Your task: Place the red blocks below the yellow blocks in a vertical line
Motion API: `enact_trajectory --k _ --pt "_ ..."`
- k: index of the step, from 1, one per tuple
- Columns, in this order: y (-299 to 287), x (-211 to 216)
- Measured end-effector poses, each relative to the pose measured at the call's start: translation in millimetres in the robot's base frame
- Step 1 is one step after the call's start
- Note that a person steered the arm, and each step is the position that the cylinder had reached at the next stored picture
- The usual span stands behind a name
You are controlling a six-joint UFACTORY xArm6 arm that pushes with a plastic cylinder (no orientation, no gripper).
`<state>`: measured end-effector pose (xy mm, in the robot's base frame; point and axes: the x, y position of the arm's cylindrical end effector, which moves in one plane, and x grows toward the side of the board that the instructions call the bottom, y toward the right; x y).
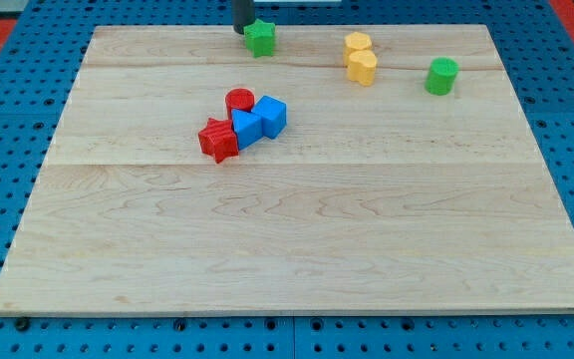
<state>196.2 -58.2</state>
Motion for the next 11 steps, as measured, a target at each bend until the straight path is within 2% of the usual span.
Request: enact_trajectory --k 2,3,5,7,8,9,11 --pt "-0.7 90.6" --pt "-23.2 122.8" --pt "-129.5 222.8" --pt "-131.8 293.2" --pt "-67.9 280.0" --pt "-39.7 261.1" --pt "-28.9 206.7"
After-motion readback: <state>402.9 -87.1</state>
